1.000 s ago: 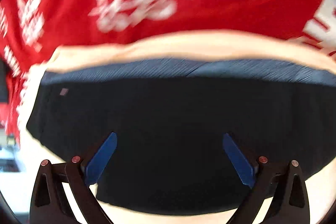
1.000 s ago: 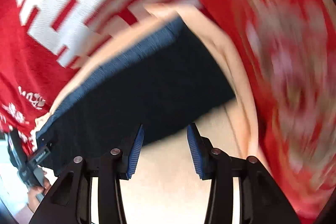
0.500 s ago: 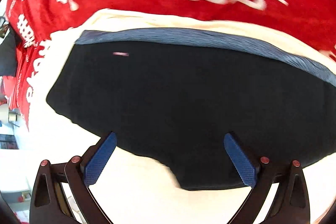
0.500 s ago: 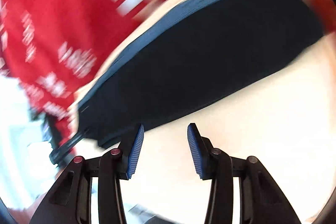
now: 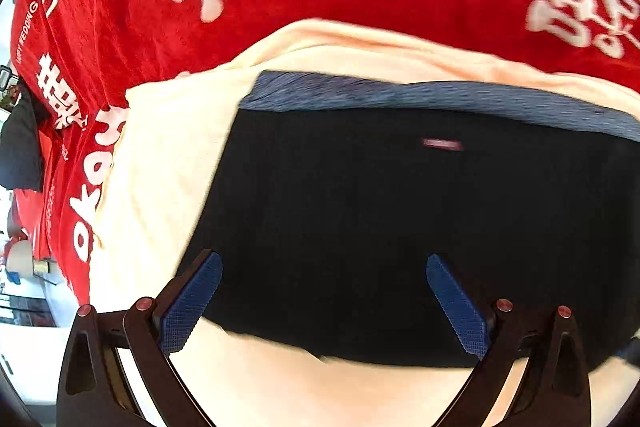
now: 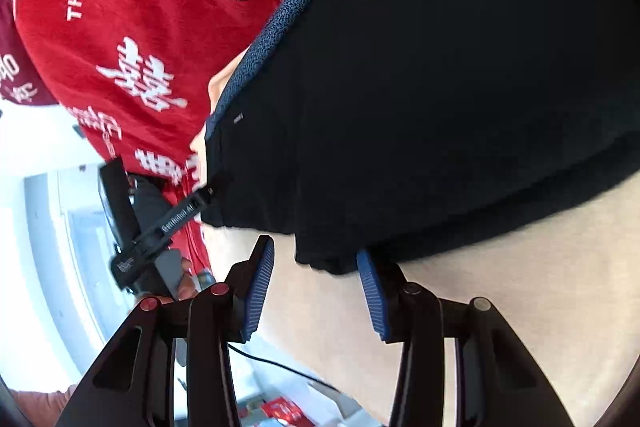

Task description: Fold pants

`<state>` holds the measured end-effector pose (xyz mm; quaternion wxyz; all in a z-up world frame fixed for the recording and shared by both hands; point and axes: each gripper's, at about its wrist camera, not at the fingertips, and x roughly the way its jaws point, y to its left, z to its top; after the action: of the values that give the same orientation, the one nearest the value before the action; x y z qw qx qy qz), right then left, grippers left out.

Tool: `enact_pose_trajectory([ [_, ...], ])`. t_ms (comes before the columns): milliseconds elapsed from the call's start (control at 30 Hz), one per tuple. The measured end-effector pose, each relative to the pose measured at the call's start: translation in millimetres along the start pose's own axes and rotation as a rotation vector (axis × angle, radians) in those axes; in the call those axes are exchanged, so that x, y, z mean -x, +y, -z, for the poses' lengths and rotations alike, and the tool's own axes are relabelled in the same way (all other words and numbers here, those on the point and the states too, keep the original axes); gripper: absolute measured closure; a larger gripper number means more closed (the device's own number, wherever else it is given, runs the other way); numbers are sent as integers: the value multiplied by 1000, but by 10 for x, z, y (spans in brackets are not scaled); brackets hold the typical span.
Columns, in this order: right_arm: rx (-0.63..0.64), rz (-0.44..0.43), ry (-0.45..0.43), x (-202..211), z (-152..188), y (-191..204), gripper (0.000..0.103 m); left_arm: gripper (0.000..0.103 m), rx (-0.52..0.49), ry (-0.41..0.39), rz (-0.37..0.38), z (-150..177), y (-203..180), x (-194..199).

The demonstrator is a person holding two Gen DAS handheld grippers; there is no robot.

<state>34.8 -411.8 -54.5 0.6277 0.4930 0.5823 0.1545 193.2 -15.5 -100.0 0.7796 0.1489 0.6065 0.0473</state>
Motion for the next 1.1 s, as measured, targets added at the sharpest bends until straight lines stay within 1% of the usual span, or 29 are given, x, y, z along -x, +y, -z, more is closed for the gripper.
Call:
enact_pose_trajectory([
  [33,-9,-7,-14,35,0,-27,56,0,5,9,12,22,12,-27],
  [67,-24,-10,-24,-4,-22,-27,60,0,15,14,48,25,72,-90],
  [100,-45,-5,-28,-58,-72,-24,70,0,26,8,84,36,123,-111],
  [133,-51,22,-32,-67,-115,-1,94,0,23,5,99,49,152,-109],
  [167,-41,48,-40,-38,-143,26,94,0,10,3,96,63,170,-98],
  [200,-10,42,-58,20,-140,131,94,0,-7,-2,79,87,194,-91],
  [233,17,57,-67,54,-92,189,94,0,-21,-4,65,125,220,-104],
  [267,59,106,-69,101,-17,249,94,0,-25,-1,77,163,263,-131],
  [300,77,151,-62,33,21,250,94,0,-19,1,96,201,312,-160],
  [367,48,194,-36,-27,113,102,95,0,-13,-5,119,234,361,-184],
  [400,30,194,-34,-81,123,62,95,0,-20,-11,112,244,352,-176],
  [467,5,175,-49,-61,165,18,95,0,-29,-16,95,248,332,-140],
  [500,10,181,-49,-37,181,26,95,0,-31,-13,84,263,281,-83],
  [533,18,189,-47,-29,193,50,94,0,-32,-5,70,266,246,-37],
  [567,22,195,-39,-2,209,60,89,0,-34,3,59,273,204,19],
  [600,23,210,-19,-7,197,103,88,0,-37,8,52,281,150,91],
  [633,32,243,2,48,199,142,85,0,-38,3,56,293,85,182],
  [667,49,268,5,53,179,230,85,0,-37,-7,104,306,-3,292],
  [700,100,298,-28,207,155,307,85,0,-40,-14,138,317,-96,380],
  [767,168,352,-92,395,90,420,85,0,-73,-36,205,347,-399,567],
  [800,199,394,-135,536,4,449,85,0,-92,-46,237,361,-583,646],
  [867,214,441,-171,682,-172,404,85,0,-121,-52,305,372,-961,733],
  [900,214,464,-172,707,-249,342,85,0,-131,-53,323,371,-1155,742],
  [933,216,489,-169,669,-333,305,85,0,-141,-50,321,365,-1348,726],
  [967,227,520,-158,656,-393,227,88,0,-150,-45,316,357,-1496,689],
  [1000,247,595,-133,650,-450,76,96,0,-155,-37,295,350,-1623,630],
  [1033,237,590,-132,669,-485,-7,103,0,-150,-10,266,332,-1701,566],
  [1067,174,535,-147,758,-519,-69,102,0,-126,0,274,297,-1711,559],
  [1100,126,522,-161,818,-548,-58,101,0,-107,-16,296,264,-1690,591],
])
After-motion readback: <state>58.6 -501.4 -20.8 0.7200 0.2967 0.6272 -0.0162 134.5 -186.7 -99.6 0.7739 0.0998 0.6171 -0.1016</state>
